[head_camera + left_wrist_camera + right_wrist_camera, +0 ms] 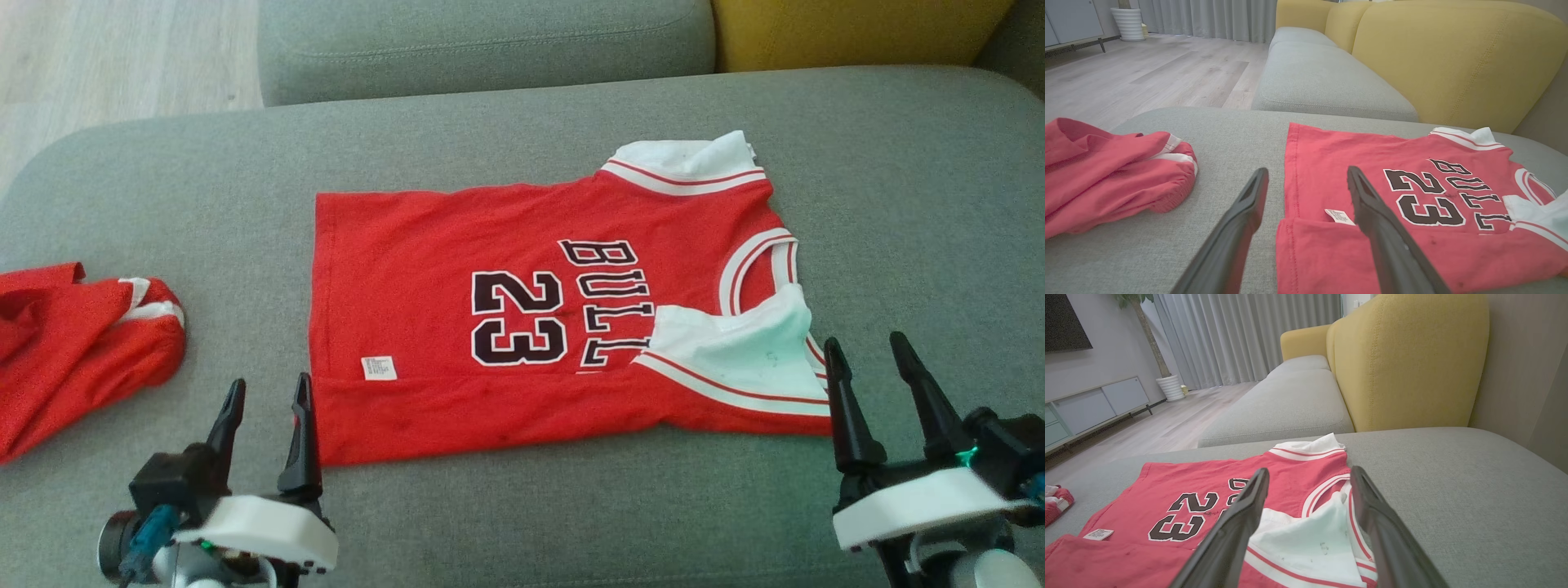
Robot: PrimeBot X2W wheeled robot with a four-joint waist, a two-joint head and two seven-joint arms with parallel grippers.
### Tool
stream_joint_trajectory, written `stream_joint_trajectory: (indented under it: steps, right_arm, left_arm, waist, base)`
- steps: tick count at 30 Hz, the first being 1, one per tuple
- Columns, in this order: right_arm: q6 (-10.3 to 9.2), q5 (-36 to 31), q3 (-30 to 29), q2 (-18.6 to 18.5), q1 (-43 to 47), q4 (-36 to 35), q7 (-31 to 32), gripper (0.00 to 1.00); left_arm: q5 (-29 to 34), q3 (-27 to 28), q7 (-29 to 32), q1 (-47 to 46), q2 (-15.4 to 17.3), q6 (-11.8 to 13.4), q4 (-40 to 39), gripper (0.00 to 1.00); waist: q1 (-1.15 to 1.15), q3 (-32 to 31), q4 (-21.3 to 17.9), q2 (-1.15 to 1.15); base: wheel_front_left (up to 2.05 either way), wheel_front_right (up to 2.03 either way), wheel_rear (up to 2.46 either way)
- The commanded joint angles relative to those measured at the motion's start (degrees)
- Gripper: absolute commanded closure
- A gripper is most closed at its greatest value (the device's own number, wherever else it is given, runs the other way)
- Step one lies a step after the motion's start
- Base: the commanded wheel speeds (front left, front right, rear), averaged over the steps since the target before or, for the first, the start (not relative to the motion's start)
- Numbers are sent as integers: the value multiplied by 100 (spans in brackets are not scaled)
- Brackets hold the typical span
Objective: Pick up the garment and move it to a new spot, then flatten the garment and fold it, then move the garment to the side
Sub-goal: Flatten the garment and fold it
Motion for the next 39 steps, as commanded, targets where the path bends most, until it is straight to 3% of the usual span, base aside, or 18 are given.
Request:
stream_joint_trajectory:
  steps: [1,6,13,16,20,33,34,35,36,37,39]
  right_arm:
    - [43,-16,84,-49,-84,-199,16,0]
    - [43,50,86,-117,-199,-68,49,0]
    - [43,175,96,-390,-691,596,334,0]
    - [43,256,111,-451,-984,1218,938,0]
    - [43,285,65,-421,-1138,1548,1460,0]
    - [43,471,-113,-217,-1302,1872,2540,0]
    - [43,483,-124,-214,-1309,1867,2581,0]
    - [43,503,-128,-201,-1310,1868,2638,53]
    - [43,534,-136,-184,-1310,1856,2680,93]
    - [43,551,-148,-175,-1309,1836,2702,100]
    - [43,593,-185,-150,-1295,1789,2709,100]
  left_arm:
    - [-25,210,-13,-199,101,18,-155,0]
    - [-65,174,32,-265,85,2,-103,0]
    - [-298,68,329,-657,61,-279,483,0]
    - [-551,8,694,-930,4,-487,1098,0]
    - [-767,0,952,-1097,-64,-615,1533,0]
    - [-1383,-13,1862,-1494,-204,-908,2486,0]
    - [-1408,-30,1916,-1512,-202,-942,2517,35]
    - [-1425,-53,1962,-1527,-198,-985,2538,69]
    - [-1431,-73,1983,-1540,-190,-1015,2547,100]
    - [-1422,-92,1984,-1551,-181,-1034,2544,100]
    - [-1399,-117,1950,-1556,-168,-1045,2514,100]
  waist:
    - [0,9,5,0]
    - [0,45,16,0]
    - [0,177,38,0]
    - [0,331,46,0]
    - [0,450,64,0]
    - [0,763,120,0]
    - [0,775,118,0]
    - [0,784,115,0]
    - [0,791,113,0]
    - [0,798,112,0]
    - [0,801,108,0]
  base:
    - [0,0,0]
    - [0,0,0]
    - [0,0,0]
    - [0,0,0]
    - [0,0,0]
    - [0,0,0]
    - [0,0,0]
    - [0,0,0]
    - [0,0,0]
    - [0,0,0]
    - [0,0,0]
